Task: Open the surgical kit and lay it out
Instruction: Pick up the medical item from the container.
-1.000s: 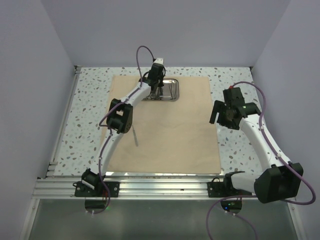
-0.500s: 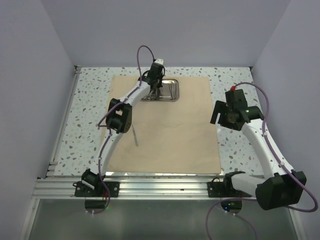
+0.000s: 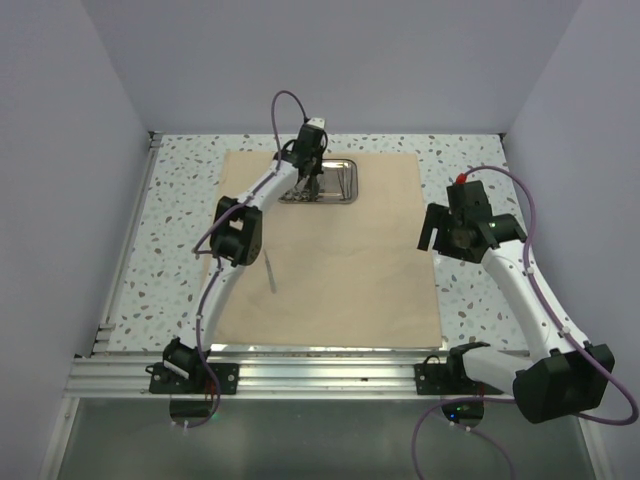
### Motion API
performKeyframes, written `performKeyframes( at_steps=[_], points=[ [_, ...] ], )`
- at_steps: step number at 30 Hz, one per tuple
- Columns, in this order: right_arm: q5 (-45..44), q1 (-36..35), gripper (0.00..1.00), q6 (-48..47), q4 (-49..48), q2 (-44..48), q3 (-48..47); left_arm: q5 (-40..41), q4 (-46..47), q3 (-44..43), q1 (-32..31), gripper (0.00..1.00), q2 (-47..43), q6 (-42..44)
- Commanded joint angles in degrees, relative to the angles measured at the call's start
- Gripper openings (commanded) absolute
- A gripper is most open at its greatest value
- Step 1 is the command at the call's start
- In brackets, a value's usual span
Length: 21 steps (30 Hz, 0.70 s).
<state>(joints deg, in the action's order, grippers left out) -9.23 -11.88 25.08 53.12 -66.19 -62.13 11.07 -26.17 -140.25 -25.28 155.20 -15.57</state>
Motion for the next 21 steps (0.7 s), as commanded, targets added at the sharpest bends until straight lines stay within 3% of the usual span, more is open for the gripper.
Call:
performKeyframes(
  at_steps=[1, 8, 11, 21],
  points=[
    [1.1, -0.2, 0.83, 0.2, -1.3, 1.2, -0.2, -5.9, -12.7, 3.4, 1.0, 0.0, 1.1, -2.4],
    [0.4, -0.2, 0.83, 0.2, -1.3, 2.1, -0.3, -14.0, 5.4, 13.8, 3.3, 0.0, -9.7, -10.9],
    [0.0, -0.1, 0.83, 0.3, -1.3, 2.6, -0.4, -17.0, 9.8, 12.5, 3.7, 0.0, -11.7, -13.9],
    [0.1, 0.5, 0.83, 0.4, -1.1, 3.4, -0.7, -21.1, 13.6, 10.0, 5.3, 0.0, -15.2, -18.9]
  ],
)
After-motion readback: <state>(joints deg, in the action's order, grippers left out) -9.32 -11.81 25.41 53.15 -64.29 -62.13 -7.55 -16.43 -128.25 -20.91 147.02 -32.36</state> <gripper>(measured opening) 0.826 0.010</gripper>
